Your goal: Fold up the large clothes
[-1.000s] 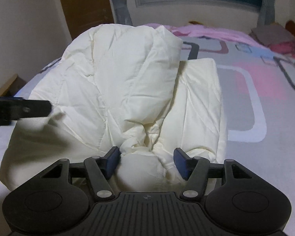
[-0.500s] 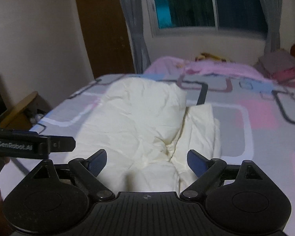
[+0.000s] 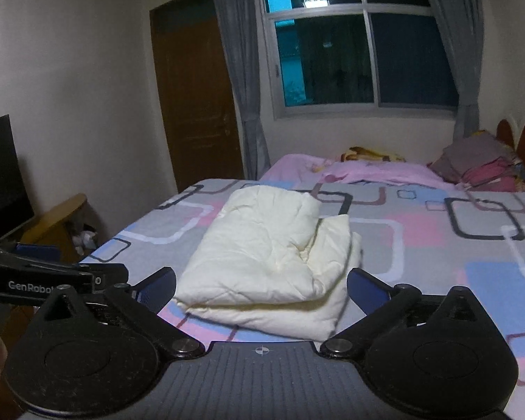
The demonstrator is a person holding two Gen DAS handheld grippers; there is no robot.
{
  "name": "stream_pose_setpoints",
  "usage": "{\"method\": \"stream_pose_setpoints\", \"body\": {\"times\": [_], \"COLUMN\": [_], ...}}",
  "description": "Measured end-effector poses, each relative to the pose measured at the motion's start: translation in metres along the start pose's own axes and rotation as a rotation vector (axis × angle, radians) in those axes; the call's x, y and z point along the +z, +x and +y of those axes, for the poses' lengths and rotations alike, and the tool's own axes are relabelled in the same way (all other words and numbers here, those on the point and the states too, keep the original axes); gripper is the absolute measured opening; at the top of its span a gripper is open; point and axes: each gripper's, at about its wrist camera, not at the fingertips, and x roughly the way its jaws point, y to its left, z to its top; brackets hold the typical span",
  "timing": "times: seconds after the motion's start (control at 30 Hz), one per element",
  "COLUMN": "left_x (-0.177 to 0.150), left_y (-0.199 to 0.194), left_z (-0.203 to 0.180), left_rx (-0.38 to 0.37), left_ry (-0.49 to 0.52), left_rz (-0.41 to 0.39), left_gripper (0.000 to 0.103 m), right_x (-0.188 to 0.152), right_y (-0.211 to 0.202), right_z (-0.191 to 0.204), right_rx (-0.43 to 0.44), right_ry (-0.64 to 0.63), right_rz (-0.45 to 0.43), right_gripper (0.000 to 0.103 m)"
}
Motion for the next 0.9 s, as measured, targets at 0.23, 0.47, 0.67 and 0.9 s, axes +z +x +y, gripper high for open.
{"method": "stream_pose_setpoints", "body": {"times": [0.23, 0.47, 0.67, 0.9], "left_x": [-0.013, -0.016, -0.019, -0.018], "left_y": [-0.032, -0.053, -0.059, -0.060], "left_z": [0.001, -0.008, -0.014, -0.012], "left_rx": [0.055, 0.091, 0.086, 0.083], "left_ry": [-0.051, -0.012, -0.008, -0.030], "left_rz": [0.005, -0.049, -0.063, -0.057], "left_gripper": [0.103, 0.103, 0.103, 0.103], "right_x": [-0.005, -0.008, -0.009, -0.008], "right_y": [-0.049, -0.071, -0.077, -0.083], "right_z": [0.017, 0.020, 0.015, 0.011], "right_rx": [-0.043, -0.062, -0.057, -0.062], "right_ry": [-0.005, 0.003, 0.009, 0.009], "right_rz": [-0.049, -0.083, -0.087, -0.093], "right_gripper": [0.103, 0.103, 0.103, 0.103]}}
